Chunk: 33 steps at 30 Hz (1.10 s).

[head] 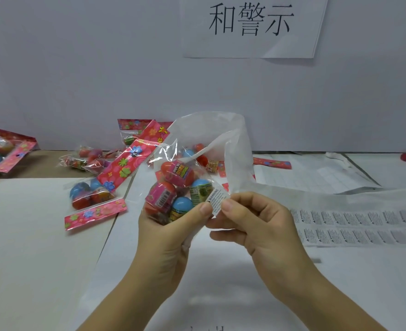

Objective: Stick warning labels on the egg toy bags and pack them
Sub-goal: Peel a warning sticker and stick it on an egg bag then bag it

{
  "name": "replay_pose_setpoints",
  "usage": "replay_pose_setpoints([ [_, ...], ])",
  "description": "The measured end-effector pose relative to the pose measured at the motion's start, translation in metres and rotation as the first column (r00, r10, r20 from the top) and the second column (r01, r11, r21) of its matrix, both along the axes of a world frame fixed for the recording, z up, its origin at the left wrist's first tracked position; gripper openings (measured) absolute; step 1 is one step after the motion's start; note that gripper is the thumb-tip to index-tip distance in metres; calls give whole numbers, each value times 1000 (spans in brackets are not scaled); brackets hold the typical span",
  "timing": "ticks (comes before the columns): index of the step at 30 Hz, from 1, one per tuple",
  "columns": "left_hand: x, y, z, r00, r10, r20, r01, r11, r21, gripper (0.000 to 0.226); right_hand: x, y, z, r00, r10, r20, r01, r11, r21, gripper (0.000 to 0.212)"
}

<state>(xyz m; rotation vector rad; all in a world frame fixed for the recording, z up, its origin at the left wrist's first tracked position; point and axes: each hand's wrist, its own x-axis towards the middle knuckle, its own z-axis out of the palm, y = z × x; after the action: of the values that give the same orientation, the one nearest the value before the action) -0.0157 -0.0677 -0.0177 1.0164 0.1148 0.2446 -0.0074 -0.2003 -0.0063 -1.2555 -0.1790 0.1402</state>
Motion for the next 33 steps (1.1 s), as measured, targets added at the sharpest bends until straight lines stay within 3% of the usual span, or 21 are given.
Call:
replay_pose_setpoints([
  [4, -1, -1, 1, 1000, -8, 9, 8, 1000, 9, 64, -1, 0, 0, 1000, 3, 7, -3, 1000, 4, 25],
  [23, 0, -4, -1, 1000, -20, 9, 20, 1000, -3, 41, -3, 1, -4, 997, -62, -46, 62, 998, 2, 24],
  [29, -1, -5, -2, 1000, 7, 12, -7, 1000, 7, 46, -4, 0, -3, 995, -75, -67, 74, 997, -10, 10],
  [33, -3, -7, -2, 999, 18, 37, -20, 999, 38, 57, -3, -1, -5, 992, -94, -81, 93, 996, -16, 20],
])
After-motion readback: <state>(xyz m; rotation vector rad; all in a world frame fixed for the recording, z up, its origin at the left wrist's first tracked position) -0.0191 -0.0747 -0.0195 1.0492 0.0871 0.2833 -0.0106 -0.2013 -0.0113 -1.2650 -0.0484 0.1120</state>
